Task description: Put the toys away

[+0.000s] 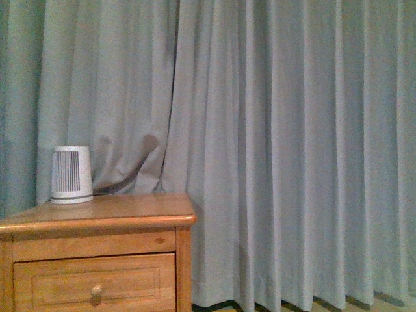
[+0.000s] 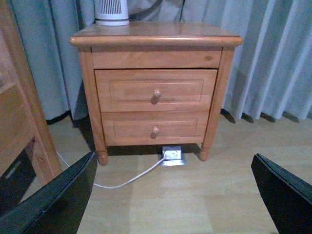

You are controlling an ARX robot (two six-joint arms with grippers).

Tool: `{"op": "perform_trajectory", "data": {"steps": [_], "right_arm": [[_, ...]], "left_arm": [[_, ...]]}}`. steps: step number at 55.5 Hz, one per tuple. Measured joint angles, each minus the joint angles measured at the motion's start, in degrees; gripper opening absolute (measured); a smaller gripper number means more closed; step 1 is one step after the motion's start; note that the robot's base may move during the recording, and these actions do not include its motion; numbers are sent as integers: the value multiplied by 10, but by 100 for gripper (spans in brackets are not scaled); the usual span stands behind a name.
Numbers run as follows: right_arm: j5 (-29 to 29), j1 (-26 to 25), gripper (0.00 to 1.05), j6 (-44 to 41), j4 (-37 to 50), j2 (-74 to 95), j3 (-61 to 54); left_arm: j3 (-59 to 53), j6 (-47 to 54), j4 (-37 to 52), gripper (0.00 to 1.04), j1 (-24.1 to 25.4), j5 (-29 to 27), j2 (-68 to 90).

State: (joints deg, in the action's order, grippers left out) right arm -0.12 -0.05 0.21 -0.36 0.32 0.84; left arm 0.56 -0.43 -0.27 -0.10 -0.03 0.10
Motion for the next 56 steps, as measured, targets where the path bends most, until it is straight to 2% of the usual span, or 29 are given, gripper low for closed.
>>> {"op": "perform_trajectory", "data": {"steps": [56], "right_arm": [[-1,1,6,0,0,0,0]], "left_arm": [[0,0,0,98,0,0,0]]}}
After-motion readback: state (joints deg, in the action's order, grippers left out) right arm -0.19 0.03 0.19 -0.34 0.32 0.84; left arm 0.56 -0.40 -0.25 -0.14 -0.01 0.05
